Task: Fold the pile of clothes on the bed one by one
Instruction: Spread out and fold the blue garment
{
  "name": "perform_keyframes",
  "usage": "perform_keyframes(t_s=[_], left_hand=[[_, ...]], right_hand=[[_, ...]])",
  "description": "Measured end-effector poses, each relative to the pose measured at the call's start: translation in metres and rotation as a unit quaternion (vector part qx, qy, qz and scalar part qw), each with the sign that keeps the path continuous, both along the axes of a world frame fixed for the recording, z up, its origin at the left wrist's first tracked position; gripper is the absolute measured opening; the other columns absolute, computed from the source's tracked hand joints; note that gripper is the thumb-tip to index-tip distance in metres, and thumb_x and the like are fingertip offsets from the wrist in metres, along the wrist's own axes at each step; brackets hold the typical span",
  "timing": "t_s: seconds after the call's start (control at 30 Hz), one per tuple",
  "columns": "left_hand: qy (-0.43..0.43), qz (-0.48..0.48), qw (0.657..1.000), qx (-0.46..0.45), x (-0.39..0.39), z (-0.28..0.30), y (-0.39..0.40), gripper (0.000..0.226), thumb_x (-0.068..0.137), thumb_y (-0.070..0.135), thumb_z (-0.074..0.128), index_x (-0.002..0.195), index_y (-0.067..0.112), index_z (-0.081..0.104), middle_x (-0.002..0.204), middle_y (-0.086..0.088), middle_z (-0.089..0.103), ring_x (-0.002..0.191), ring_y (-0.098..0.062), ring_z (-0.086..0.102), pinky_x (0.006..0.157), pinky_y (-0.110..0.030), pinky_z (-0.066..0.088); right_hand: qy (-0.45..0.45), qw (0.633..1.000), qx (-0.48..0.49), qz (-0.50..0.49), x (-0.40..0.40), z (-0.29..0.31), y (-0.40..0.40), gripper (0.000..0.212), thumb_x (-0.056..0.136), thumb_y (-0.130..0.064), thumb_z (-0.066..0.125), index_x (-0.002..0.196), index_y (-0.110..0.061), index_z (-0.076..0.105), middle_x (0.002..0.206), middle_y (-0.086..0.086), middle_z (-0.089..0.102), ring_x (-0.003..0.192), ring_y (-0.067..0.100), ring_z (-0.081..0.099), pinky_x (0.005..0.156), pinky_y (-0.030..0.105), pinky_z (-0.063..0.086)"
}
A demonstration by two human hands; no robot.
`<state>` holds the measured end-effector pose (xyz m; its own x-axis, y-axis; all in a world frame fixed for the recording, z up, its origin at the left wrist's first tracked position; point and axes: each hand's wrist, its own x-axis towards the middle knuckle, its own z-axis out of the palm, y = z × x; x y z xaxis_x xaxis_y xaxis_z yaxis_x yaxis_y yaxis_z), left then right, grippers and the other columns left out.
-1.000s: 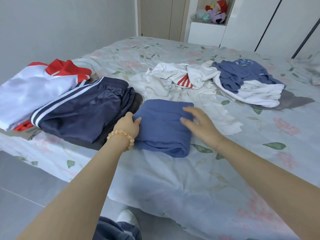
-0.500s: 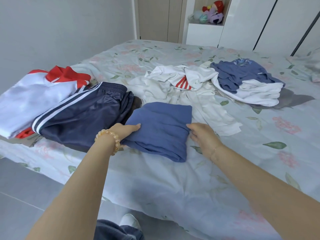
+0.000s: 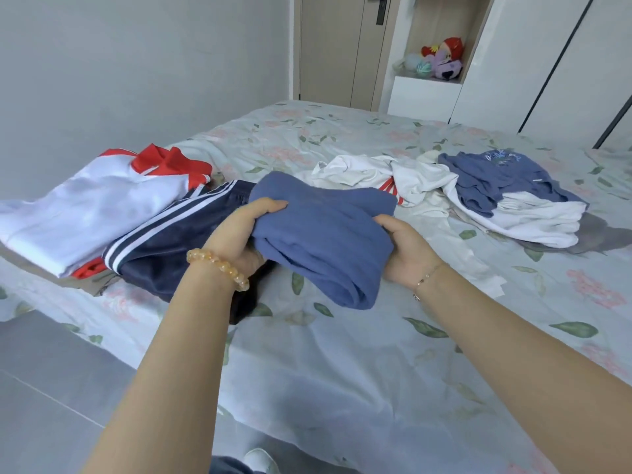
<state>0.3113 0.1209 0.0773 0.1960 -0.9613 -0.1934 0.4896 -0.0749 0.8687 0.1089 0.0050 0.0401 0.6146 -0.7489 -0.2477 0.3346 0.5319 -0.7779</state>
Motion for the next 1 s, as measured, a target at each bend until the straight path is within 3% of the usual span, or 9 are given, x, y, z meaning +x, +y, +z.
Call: perform_keyframes(t_s=[0.17,0.3,0.4,0.57,0.63,0.7,0.77,0.83,1.0], left_hand=[[0.077,0.127,0.984,-0.102,0.06,0.016,0.019,0.025,0.091,0.024,0.059,0.102,0.008,0.074,0.107,-0.008,0.072,0.101,-0.018,0.069,0.081,-0.028,0.057],[0.018,0.353,0.932,0.075,0.11,-0.017,0.028,0.063,0.072,0.038,0.079,0.126,0.015,0.056,0.117,0.0,0.068,0.099,-0.016,0.067,0.078,-0.03,0.055],[-0.107,0.438,0.874,0.185,0.124,-0.045,0.028,0.07,0.08,0.024,0.072,0.139,0.015,0.037,0.126,-0.006,0.056,0.106,-0.026,0.057,0.089,-0.035,0.048],[-0.26,0.422,0.846,0.196,0.109,-0.049,0.031,0.098,0.079,0.028,0.073,0.152,0.022,0.006,0.147,-0.012,0.033,0.129,-0.034,0.041,0.105,-0.043,0.038],[-0.381,0.436,0.781,0.233,0.091,-0.047,0.045,0.095,0.076,0.033,0.076,0.149,0.02,0.016,0.147,-0.014,0.026,0.132,-0.034,0.032,0.105,-0.046,0.036],[-0.487,0.463,0.715,0.193,0.078,-0.046,0.06,0.069,0.076,0.037,0.075,0.13,0.013,0.039,0.133,-0.012,0.039,0.121,-0.032,0.039,0.091,-0.039,0.04],[-0.509,0.418,0.735,0.161,0.072,-0.042,0.068,0.039,0.082,0.043,0.068,0.093,0.009,0.053,0.095,-0.007,0.058,0.091,-0.026,0.056,0.068,-0.03,0.038],[-0.516,0.322,0.769,0.196,0.065,-0.04,0.071,0.052,0.085,0.054,0.06,0.061,0.009,0.049,0.059,-0.004,0.055,0.062,-0.021,0.054,0.054,-0.029,0.033],[-0.591,0.213,0.752,0.199,0.049,-0.05,0.063,0.054,0.078,0.056,0.068,0.059,0.01,0.045,0.059,-0.004,0.055,0.06,-0.022,0.053,0.049,-0.027,0.034]], right_hand=[[-0.052,0.989,-0.14,0.022,0.084,0.039,-0.004,0.05,0.088,0.006,0.055,0.136,-0.008,0.05,0.127,0.008,0.062,0.106,0.02,0.059,0.092,0.035,0.049],[0.057,0.991,-0.112,0.048,0.148,0.006,0.008,0.057,0.088,0.007,0.06,0.139,-0.011,0.045,0.107,0.003,0.067,0.077,0.012,0.068,0.063,0.029,0.058],[0.116,0.991,-0.058,0.036,0.167,-0.034,0.013,0.058,0.089,0.004,0.061,0.14,-0.012,0.037,0.117,0.009,0.062,0.082,0.018,0.068,0.058,0.03,0.058],[0.165,0.98,-0.109,0.026,0.163,-0.028,0.003,0.023,0.092,-0.023,0.063,0.113,-0.015,0.058,0.107,0.006,0.067,0.084,0.02,0.068,0.061,0.032,0.058],[0.23,0.957,-0.178,-0.02,0.164,-0.023,-0.003,0.023,0.091,-0.026,0.064,0.108,-0.014,0.055,0.106,0.007,0.066,0.083,0.022,0.068,0.059,0.032,0.058],[0.254,0.942,-0.21,-0.067,0.168,-0.018,-0.007,0.02,0.09,-0.026,0.066,0.1,-0.015,0.052,0.103,0.007,0.063,0.085,0.025,0.067,0.058,0.034,0.057],[0.254,0.94,-0.216,-0.074,0.171,-0.015,-0.01,0.019,0.091,-0.024,0.066,0.095,-0.014,0.05,0.104,0.008,0.061,0.085,0.029,0.066,0.053,0.034,0.056],[0.258,0.941,-0.209,-0.071,0.174,-0.016,-0.014,0.019,0.092,-0.023,0.065,0.095,-0.011,0.051,0.107,0.011,0.061,0.081,0.029,0.065,0.051,0.033,0.056],[0.223,0.952,-0.16,-0.134,0.186,-0.029,-0.022,0.01,0.095,-0.016,0.061,0.092,-0.007,0.058,0.103,0.013,0.063,0.085,0.026,0.063,0.055,0.033,0.055]])
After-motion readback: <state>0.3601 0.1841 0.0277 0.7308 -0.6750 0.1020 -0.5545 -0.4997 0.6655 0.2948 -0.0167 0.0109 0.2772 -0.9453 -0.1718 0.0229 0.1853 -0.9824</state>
